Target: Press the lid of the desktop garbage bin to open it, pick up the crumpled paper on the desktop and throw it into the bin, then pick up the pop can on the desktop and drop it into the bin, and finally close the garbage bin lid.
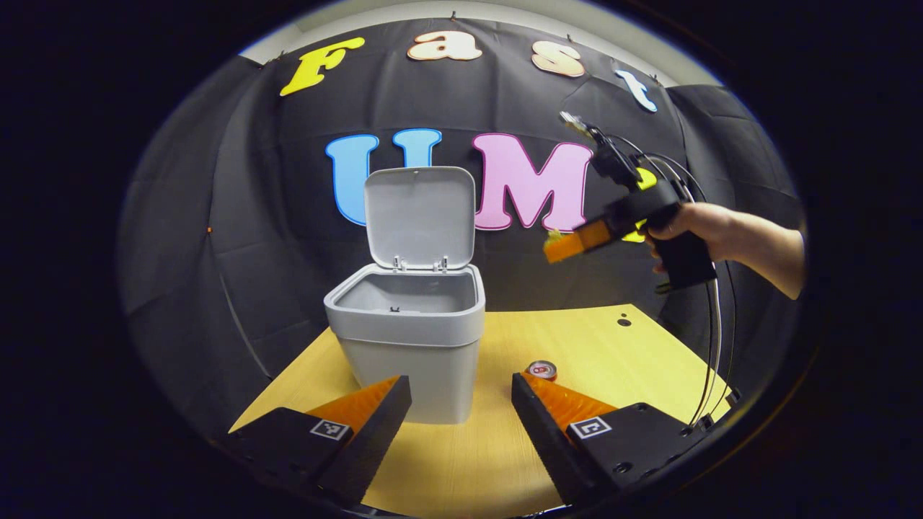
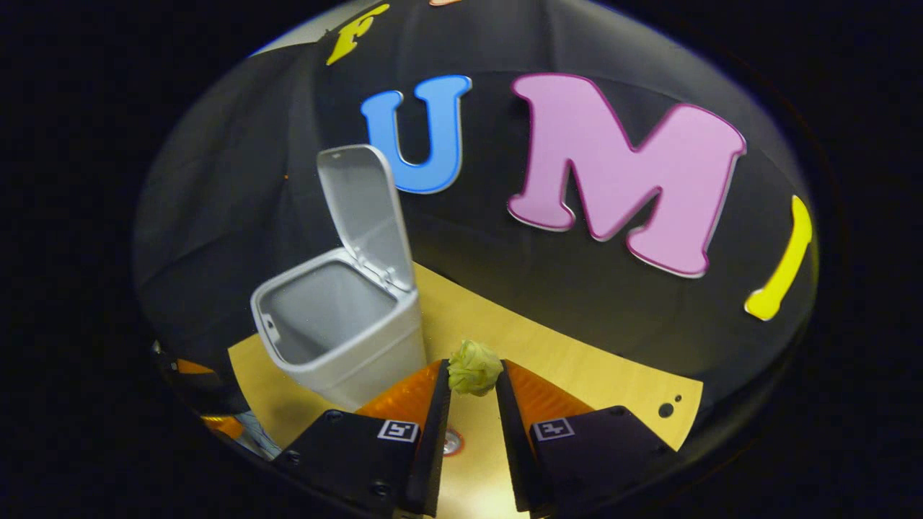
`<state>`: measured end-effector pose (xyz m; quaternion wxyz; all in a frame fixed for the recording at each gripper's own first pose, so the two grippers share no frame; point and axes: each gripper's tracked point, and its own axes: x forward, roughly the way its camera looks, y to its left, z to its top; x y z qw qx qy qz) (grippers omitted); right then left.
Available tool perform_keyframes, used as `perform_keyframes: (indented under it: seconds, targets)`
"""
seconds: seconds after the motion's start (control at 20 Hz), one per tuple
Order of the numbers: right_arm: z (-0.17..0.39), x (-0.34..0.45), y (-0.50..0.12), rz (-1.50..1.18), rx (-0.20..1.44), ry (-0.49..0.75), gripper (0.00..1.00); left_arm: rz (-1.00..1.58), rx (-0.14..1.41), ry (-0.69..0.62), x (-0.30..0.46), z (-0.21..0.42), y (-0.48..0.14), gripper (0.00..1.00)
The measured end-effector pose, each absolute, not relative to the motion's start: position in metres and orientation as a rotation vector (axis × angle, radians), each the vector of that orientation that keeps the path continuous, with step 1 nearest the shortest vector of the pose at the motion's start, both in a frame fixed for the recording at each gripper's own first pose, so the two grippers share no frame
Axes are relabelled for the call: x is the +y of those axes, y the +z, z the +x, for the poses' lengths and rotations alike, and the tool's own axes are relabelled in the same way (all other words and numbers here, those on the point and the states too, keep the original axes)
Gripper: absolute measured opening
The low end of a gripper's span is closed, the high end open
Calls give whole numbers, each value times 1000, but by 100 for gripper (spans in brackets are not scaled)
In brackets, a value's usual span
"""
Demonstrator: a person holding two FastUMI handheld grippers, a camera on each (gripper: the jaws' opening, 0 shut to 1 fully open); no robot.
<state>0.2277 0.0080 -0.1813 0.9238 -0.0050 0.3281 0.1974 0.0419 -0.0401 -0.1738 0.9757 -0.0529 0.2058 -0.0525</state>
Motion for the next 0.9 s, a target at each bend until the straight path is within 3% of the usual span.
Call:
perform_keyframes:
  seconds: [0.2, 0.4, 0.45, 0.5, 0.65, 0.8, 0.9]
  targets:
    - [248, 89, -152, -13, 643, 530, 42, -123, 409, -71, -30, 37, -174, 95]
    - [251, 138, -165, -15, 667, 626, 42, -130, 401, -32, -18, 32, -172, 95]
    - [249, 148, -170, -23, 677, 638, 28, -128, 402, -22, -17, 28, -171, 95]
    - [249, 154, -175, -32, 682, 647, 42, -124, 399, -15, -15, 27, -170, 95]
    - [248, 161, -172, -65, 663, 661, 44, -113, 399, 1, -7, 19, -167, 95]
    - [249, 159, -166, -80, 636, 652, 98, -110, 396, 4, -7, 15, -164, 95]
    - [248, 153, -159, -69, 627, 640, 97, -111, 394, -4, -8, 13, -165, 95]
